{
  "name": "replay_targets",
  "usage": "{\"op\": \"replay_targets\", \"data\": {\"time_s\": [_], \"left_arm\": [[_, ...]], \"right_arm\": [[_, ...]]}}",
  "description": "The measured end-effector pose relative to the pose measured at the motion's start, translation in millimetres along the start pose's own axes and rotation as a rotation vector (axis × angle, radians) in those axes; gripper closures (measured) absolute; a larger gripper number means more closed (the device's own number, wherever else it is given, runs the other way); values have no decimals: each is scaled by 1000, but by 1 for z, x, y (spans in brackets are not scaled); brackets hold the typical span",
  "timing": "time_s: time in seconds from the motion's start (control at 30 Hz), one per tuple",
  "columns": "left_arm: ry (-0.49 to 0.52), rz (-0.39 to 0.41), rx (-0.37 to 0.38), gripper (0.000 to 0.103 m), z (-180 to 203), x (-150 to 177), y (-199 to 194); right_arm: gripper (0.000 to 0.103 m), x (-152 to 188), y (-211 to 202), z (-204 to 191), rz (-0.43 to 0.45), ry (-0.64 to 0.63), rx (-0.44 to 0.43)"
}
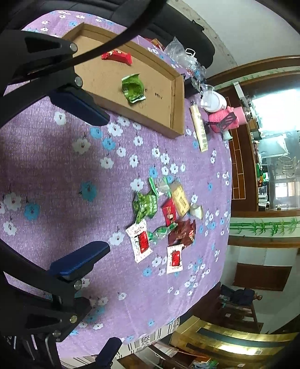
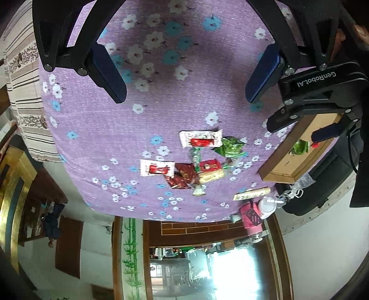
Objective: Organize snacks
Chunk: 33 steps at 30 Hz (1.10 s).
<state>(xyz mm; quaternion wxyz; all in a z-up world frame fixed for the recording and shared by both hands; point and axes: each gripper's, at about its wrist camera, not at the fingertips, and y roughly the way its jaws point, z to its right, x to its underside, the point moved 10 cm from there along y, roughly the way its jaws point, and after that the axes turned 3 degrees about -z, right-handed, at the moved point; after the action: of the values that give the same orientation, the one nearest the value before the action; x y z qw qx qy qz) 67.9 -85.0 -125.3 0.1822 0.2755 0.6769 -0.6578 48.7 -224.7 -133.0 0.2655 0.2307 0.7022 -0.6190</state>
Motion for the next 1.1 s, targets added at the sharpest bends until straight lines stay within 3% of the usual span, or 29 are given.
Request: {"op": "replay_targets", "data": {"time_s": [0.37,1.1], "left_arm": [[41,-14,23,3,20,4,2],[29,-17,23,3,16,2,2]], "right_arm": [[0,6,-2,19,1,43,38],[0,4,1,15,-1,40,29]]}}
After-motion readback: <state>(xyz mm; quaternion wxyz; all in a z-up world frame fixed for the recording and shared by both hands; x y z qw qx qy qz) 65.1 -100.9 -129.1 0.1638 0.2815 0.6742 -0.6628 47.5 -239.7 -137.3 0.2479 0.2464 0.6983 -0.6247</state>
